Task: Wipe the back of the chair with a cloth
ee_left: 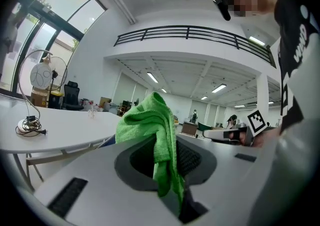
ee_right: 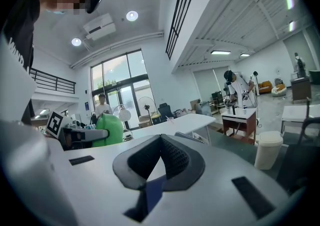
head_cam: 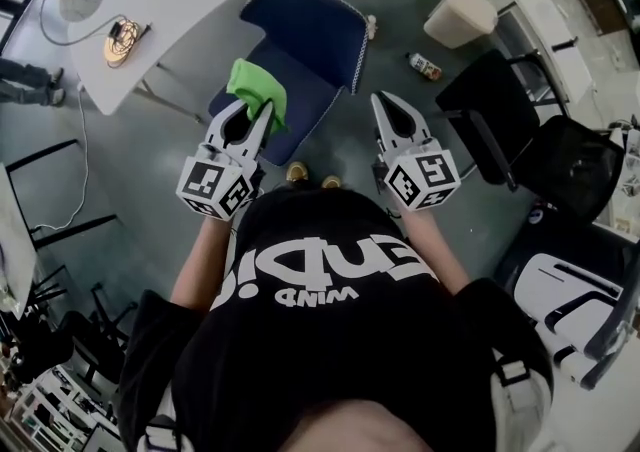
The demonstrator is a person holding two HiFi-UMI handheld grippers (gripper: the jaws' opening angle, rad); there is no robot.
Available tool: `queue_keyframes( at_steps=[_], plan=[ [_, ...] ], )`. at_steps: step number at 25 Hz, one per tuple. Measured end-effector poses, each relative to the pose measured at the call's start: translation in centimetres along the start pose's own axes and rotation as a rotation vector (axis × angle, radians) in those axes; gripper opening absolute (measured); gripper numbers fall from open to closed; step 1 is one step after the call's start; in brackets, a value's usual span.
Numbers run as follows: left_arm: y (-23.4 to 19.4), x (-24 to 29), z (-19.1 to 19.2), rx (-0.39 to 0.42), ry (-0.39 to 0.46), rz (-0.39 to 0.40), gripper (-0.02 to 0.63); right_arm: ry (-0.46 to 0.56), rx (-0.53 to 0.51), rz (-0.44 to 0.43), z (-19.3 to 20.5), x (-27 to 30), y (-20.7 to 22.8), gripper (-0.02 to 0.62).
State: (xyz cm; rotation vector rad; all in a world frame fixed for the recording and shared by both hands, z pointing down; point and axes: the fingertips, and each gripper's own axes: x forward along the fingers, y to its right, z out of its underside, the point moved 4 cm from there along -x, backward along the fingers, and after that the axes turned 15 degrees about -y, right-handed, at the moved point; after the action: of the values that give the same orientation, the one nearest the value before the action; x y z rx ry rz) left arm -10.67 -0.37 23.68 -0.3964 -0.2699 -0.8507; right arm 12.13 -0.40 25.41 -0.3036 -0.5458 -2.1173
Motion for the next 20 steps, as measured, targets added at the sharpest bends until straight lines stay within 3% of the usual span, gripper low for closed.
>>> queue_keyframes(
  at_steps=[20],
  plan=[
    [-0.1,0.1,2.2,-0.044,0.024,-0.042,0.069,-0.010,0.000,0.012,2.3,0.4,0.0,-0.003]
  ],
)
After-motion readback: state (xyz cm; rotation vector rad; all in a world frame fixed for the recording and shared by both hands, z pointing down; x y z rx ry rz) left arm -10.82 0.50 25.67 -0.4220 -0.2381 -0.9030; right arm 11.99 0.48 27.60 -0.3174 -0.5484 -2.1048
